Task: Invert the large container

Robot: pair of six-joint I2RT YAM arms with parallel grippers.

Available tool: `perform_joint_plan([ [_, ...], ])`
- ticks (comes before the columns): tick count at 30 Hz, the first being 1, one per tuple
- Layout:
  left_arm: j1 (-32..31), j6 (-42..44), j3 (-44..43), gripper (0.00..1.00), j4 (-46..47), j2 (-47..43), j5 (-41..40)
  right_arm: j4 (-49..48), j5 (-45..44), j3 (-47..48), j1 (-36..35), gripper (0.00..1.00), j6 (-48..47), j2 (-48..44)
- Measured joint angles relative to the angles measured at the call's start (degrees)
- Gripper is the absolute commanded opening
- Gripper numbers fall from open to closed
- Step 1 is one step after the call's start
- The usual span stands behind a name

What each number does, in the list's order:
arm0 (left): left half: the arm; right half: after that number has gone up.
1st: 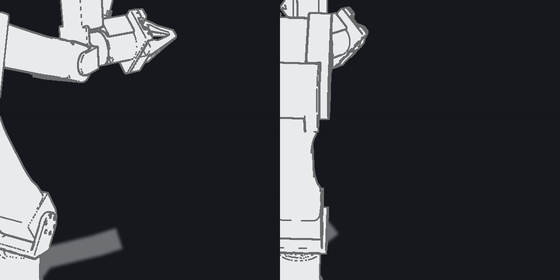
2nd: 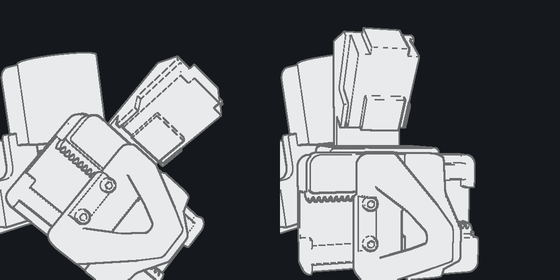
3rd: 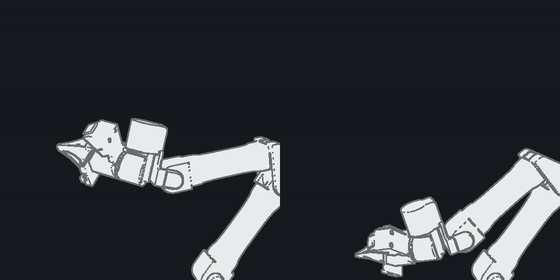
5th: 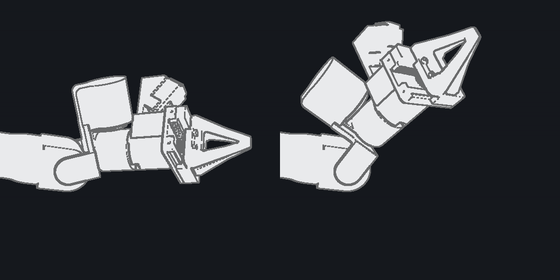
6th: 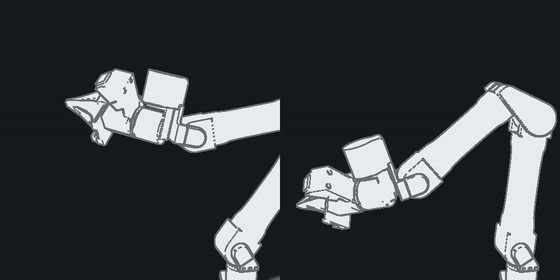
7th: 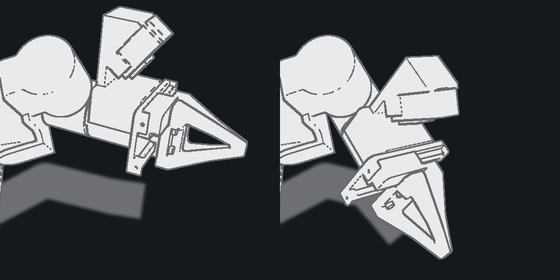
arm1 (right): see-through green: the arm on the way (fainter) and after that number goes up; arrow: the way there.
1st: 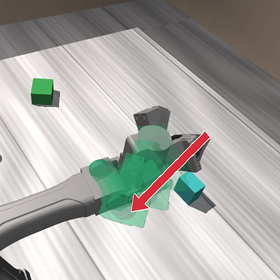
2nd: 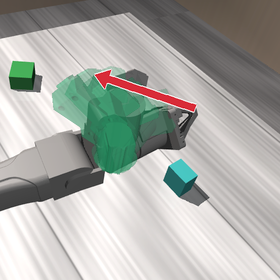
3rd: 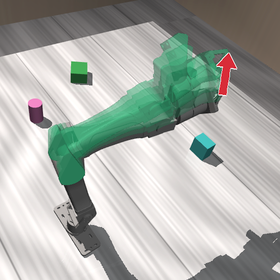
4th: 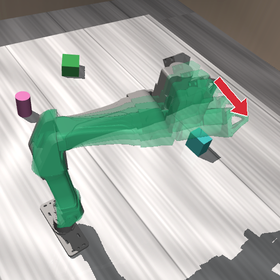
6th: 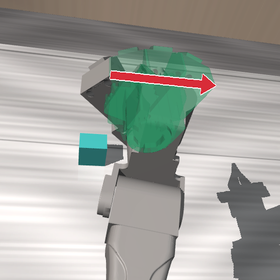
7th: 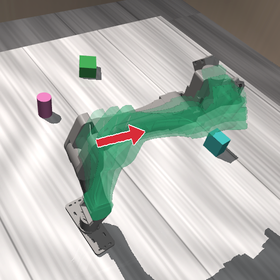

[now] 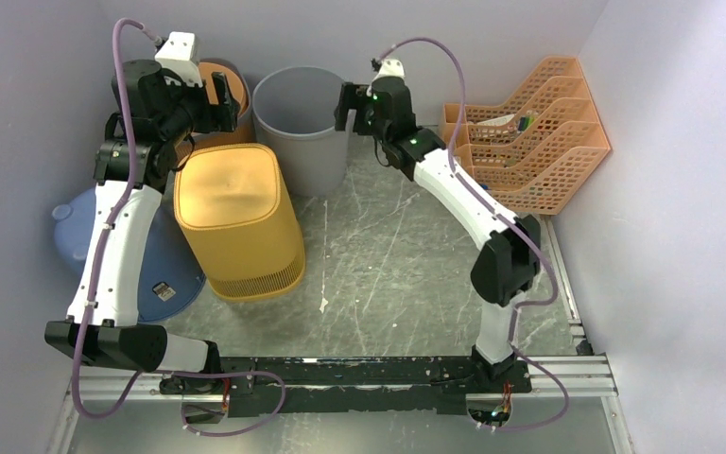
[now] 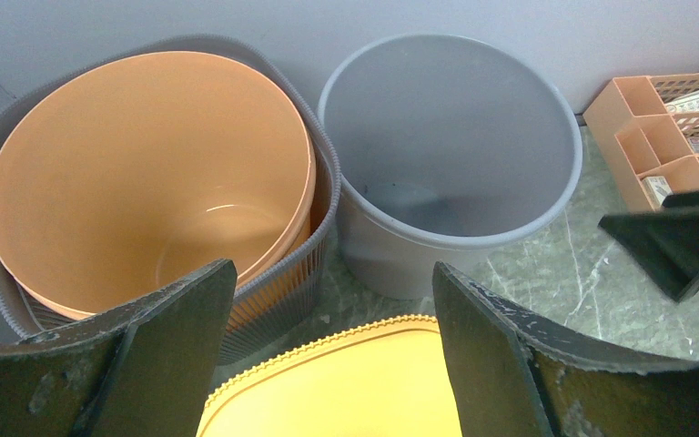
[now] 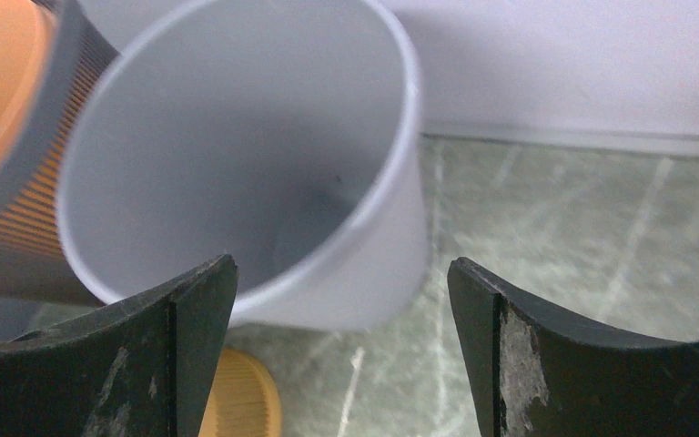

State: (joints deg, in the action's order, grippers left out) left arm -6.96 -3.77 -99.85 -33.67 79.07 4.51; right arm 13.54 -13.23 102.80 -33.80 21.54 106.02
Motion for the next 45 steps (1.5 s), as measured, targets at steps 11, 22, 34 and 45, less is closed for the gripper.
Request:
perform_joint_plan([
  [11, 0.0, -0.5, 1.1, 0.91, 1.0, 0.0, 0.8, -1.2, 10.8, 16.8, 4.0, 0.81, 4.0, 18.4],
  [22, 0.0, -0.5, 2.5, 0.91, 1.1, -0.4, 0.8, -4.3, 11.7, 13.0, 5.1, 0.56, 5.8, 16.6],
  [34, 0.0, -0.5, 3.4, 0.91, 1.2, -2.4, 0.7, -4.9, 14.0, 8.3, 8.0, 0.0, 4.3, 12.7],
  [45, 0.0, -0.5, 4.4, 0.91, 1.3, -3.3, 0.7, 2.1, 8.2, -5.3, 10.2, 0.0, -2.5, -1.4],
])
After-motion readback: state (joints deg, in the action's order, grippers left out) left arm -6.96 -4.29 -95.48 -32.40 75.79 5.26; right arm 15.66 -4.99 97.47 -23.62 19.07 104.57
